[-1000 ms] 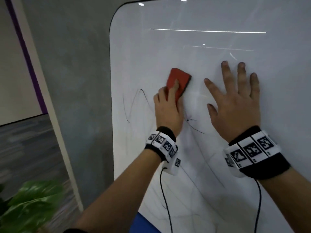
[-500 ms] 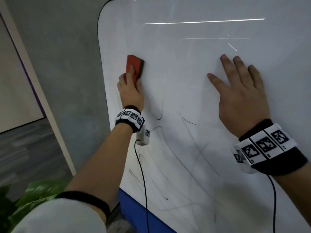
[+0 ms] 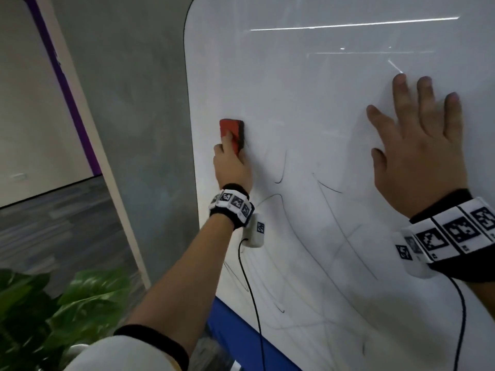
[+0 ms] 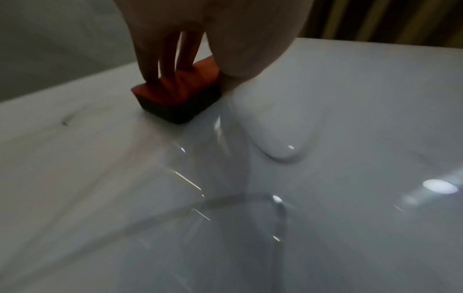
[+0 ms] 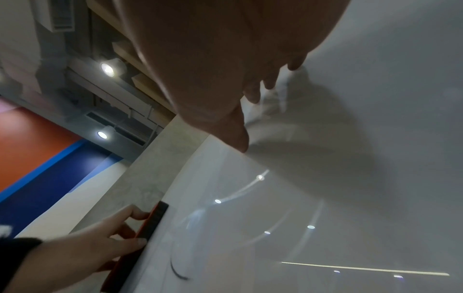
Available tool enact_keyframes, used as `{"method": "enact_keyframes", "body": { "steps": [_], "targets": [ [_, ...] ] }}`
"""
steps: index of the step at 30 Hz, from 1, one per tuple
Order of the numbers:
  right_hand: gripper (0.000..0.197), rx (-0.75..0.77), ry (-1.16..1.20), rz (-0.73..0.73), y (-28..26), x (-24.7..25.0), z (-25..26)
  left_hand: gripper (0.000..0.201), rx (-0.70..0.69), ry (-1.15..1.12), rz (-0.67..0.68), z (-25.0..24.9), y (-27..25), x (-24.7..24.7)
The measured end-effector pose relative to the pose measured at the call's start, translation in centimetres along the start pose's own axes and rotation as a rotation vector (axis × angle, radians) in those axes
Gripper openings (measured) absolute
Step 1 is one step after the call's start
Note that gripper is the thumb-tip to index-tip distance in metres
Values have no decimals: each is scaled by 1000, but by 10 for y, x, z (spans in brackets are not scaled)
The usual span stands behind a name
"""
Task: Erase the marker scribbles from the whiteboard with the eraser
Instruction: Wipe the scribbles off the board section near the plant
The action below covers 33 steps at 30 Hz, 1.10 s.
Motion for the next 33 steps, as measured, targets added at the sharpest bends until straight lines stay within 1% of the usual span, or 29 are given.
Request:
{"method": "enact_keyframes", "body": {
  "steps": [2,3,6,8,10,12,13,14,16,17,20,21,23,24,26,30,31,33],
  "targets": [
    [57,-12,8,-12,0,0,-1,49,-165,-55,14,-19,-37,-13],
    [60,-15,13,-19,0,0,-1,49,-232,-82,21,-27,-57,-20],
    [63,-2,23,-43,-2,4,0,58,-432,-112,44,-44,-119,-41],
    [62,11,29,-46,-3,6,0,62,-531,-98,82,-46,-160,-51],
    [61,28,32,-50,-4,7,-2,62,-591,-77,126,-41,-192,-60],
    [60,47,36,-51,-4,7,-4,58,-632,-65,171,-38,-214,-64],
    [59,54,38,-52,-4,7,-5,51,-658,-58,186,-38,-220,-66],
    [58,60,41,-51,-4,7,-7,44,-692,-52,206,-37,-221,-66],
    [58,70,43,-53,-4,7,-10,39,-773,-45,203,-38,-210,-63],
    [57,73,41,-54,-4,8,-11,38,-761,-41,174,-38,-195,-59],
    [58,80,32,-55,-5,10,-13,39,-464,-90,81,-31,-121,-35],
    [58,82,27,-54,-5,11,-14,43,-395,-99,32,-30,-96,-27],
    [60,91,22,-38,-4,13,-15,49,-297,-171,11,-27,-62,-20],
    [61,95,22,-23,-4,12,-16,49,-278,-199,9,-29,-57,-21],
    [63,101,24,2,-4,12,-17,50,-318,-216,-9,-37,-72,-29],
    [63,123,21,-3,-2,13,-15,52,-524,-214,57,-49,-161,-50],
    [62,125,20,-8,-2,13,-16,50,-558,-205,95,-47,-184,-55],
    [61,130,24,-16,-3,14,-16,34,-664,-151,189,-42,-224,-61]
  ]
}}
Point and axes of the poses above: each hand's wrist, its own y-axis towards the middle knuckle, its own x-axis out of the back of the hand, z = x × y, the point moved 5 cm from there along y, towards the middle knuckle, and after that the axes turned 9 degrees about x, right-handed, at the moved point
